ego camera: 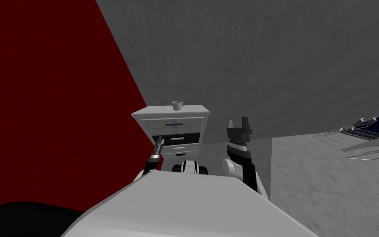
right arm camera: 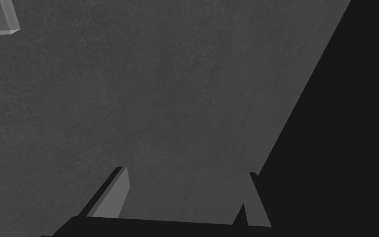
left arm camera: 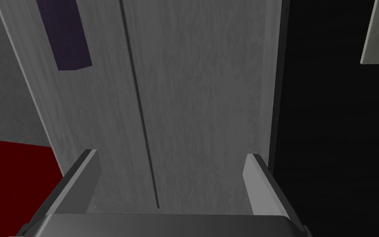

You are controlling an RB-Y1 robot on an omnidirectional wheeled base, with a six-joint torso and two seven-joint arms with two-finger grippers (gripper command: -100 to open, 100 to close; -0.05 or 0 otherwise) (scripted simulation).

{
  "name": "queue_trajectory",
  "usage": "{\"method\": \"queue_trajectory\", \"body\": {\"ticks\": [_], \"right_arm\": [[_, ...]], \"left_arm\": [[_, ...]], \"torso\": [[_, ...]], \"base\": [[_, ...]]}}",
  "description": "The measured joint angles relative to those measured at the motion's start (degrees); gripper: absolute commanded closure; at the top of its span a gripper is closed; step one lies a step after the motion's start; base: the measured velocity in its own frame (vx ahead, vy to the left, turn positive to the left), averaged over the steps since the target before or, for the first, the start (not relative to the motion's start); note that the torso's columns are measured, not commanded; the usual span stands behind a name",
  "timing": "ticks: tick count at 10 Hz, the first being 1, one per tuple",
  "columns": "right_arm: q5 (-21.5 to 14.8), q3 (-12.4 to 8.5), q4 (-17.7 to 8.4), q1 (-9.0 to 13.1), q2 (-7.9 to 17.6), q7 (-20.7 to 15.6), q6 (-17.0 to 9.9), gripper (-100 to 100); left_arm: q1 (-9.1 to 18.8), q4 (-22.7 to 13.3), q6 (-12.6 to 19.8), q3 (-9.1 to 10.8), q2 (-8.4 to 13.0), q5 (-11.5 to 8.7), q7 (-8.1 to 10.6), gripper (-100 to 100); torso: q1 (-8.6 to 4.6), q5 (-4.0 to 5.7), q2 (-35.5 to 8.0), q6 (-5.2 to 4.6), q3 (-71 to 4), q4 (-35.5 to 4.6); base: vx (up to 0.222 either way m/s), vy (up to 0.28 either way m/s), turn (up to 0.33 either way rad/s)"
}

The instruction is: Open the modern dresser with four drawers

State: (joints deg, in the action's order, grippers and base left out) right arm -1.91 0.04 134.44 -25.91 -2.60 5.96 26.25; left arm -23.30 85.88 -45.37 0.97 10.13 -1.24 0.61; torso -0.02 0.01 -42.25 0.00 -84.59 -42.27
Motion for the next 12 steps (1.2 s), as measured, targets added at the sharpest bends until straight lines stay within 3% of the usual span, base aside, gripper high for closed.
{"method": "queue_trajectory", "body": {"ticks": [12], "right_arm": [[0.0, 0.0, 0.0, 0.0, 0.0, 0.0, 0.0, 0]], "left_arm": [[1.84, -16.37, -4.75, 0.34, -2.1, 0.16, -0.1, -100]], "torso": [[0.03, -0.01, -0.1, -0.01, 0.06, -0.03]], "base": [[0.048, -0.009, -0.003]]}}
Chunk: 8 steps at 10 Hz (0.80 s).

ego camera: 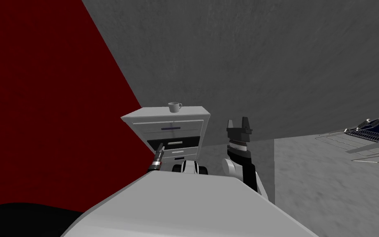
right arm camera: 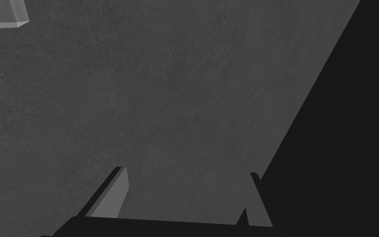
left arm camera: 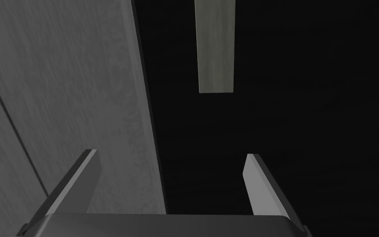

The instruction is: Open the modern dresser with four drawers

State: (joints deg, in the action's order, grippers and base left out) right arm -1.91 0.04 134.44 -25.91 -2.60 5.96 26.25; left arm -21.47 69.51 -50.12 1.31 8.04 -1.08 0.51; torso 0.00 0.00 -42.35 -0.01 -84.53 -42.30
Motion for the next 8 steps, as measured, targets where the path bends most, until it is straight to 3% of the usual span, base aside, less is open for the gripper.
{"method": "queue_trajectory", "body": {"ticks": [2, 6, 8], "right_arm": [[0.0, 0.0, 0.0, 0.0, 0.0, 0.0, 0.0, 0], [0.0, 0.0, 0.0, 0.0, 0.0, 0.0, 0.0, 0], [0.0, 0.0, 0.0, 0.0, 0.0, 0.0, 0.0, 0]], "left_arm": [[0.14, -2.24, -0.74, 0.0, -1.25, 0.05, -0.1, -100], [1.14, -7.42, -2.38, 0.15, -5.8, 0.08, -0.17, -100], [0.94, -7.86, -2.49, 0.1, -8.17, 0.12, -0.15, -100]], "torso": [[-0.01, 0.0, 0.03, 0.01, -0.01, 0.01], [0.02, -0.01, 0.04, 0.0, -0.03, 0.01], [0.01, 0.0, 0.0, 0.01, 0.01, 0.0]], "base": [[0.039, -0.01, -0.003], [0.036, -0.006, -0.002], [0.006, 0.0, 0.0]]}}
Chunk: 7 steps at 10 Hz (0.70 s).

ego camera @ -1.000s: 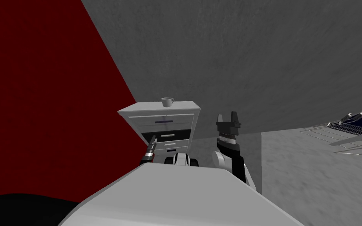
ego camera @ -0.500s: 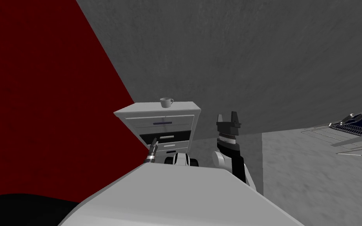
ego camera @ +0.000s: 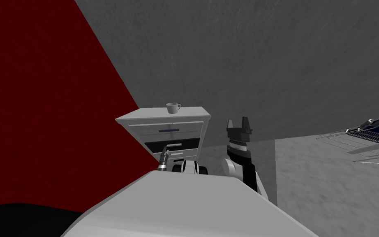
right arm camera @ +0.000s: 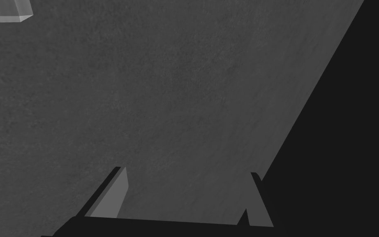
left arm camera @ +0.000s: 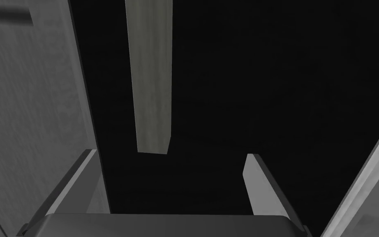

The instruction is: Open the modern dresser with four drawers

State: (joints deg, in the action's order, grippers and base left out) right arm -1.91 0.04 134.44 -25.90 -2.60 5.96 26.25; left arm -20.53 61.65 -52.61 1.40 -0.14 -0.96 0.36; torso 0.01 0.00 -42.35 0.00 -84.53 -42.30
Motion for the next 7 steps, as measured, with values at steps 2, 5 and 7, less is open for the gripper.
{"method": "queue_trajectory", "body": {"ticks": [2, 5, 7], "right_arm": [[0.0, 0.0, 0.0, 0.0, 0.0, 0.0, 0.0, 0], [0.0, 0.0, 0.0, 0.0, 0.0, 0.0, 0.0, 0], [0.0, 0.0, 0.0, 0.01, 0.0, 0.0, 0.0, 0]], "left_arm": [[0.34, 0.6, 0.76, 0.1, -0.06, -0.05, -0.03, -100], [-0.01, 1.44, 1.52, 0.05, 0.04, -0.05, 0.08, 100], [0.07, 0.36, 0.22, 0.03, 0.0, -0.03, 0.09, -100]], "torso": [[-0.01, 0.0, 0.14, -0.01, -0.08, 0.03], [-0.02, 0.0, -0.15, 0.01, 0.08, -0.03], [0.06, -0.04, 0.16, -0.02, -0.07, 0.05]], "base": [[0.047, 0.0, -0.004], [-0.023, -0.001, 0.006], [-0.019, -0.003, -0.001]]}}
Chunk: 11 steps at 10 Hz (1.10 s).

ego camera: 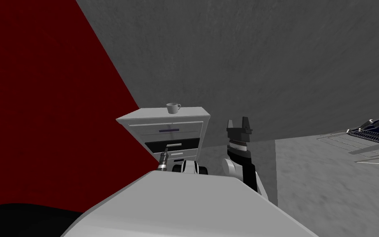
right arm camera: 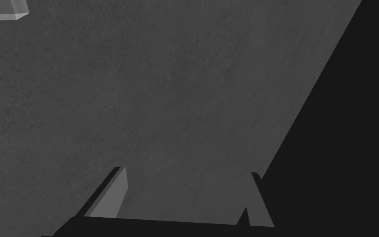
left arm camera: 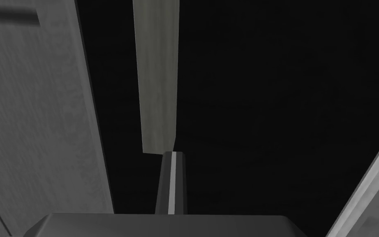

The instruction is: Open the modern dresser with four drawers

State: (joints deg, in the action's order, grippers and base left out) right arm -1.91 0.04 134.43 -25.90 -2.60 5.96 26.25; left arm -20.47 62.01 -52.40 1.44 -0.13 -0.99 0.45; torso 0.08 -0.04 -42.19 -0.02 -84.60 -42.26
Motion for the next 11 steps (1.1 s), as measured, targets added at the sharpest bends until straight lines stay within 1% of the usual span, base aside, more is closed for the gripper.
{"method": "queue_trajectory", "body": {"ticks": [2, 4, 6, 7, 9, 10, 11], "right_arm": [[0.0, 0.0, 0.0, -0.01, 0.0, 0.0, 0.0, 0], [0.0, 0.0, 0.0, -0.01, 0.0, 0.0, 0.0, 0], [0.0, 0.0, 0.0, 0.0, 0.0, 0.0, 0.0, 0], [0.0, 0.0, 0.0, 0.0, 0.0, 0.0, 0.0, 0], [0.0, 0.0, 0.0, 0.0, 0.0, 0.0, 0.0, 0], [0.0, 0.0, 0.0, 0.0, 0.0, 0.0, 0.0, 0], [0.0, 0.0, 0.0, 0.0, 0.0, 0.0, 0.0, 0]], "left_arm": [[-0.18, 0.45, 0.39, -0.07, 1.96, 0.04, -0.04, -100], [0.11, 0.0, 0.3, 0.01, 4.28, -0.01, 0.0, -100], [-0.21, 1.13, 1.29, -0.06, 6.79, 0.01, 0.02, -100], [0.15, 1.15, 1.84, -0.03, 7.8, -0.01, 0.0, -100], [0.64, 2.17, 3.74, -0.01, 8.47, -0.07, -0.03, -100], [0.76, 2.9, 4.63, 0.0, 7.91, -0.09, -0.04, -100], [0.88, 3.49, 5.31, 0.02, 6.71, -0.13, 0.03, -100]], "torso": [[-0.06, 0.03, 0.03, 0.02, -0.05, 0.01], [-0.09, 0.04, -0.08, 0.02, 0.03, -0.03], [-0.1, 0.04, -0.14, 0.02, 0.06, -0.04], [-0.11, 0.04, -0.13, 0.01, 0.06, -0.04], [-0.14, 0.06, -0.15, 0.02, 0.07, -0.04], [-0.13, 0.05, -0.11, 0.01, 0.05, -0.03], [-0.08, 0.04, -0.06, 0.02, 0.02, -0.02]], "base": [[0.0, 0.0, 0.0], [-0.001, -0.003, 0.001], [-0.011, -0.014, 0.004], [-0.029, -0.032, 0.008], [-0.036, -0.044, 0.009], [-0.025, -0.038, 0.007], [-0.015, -0.022, 0.001]]}}
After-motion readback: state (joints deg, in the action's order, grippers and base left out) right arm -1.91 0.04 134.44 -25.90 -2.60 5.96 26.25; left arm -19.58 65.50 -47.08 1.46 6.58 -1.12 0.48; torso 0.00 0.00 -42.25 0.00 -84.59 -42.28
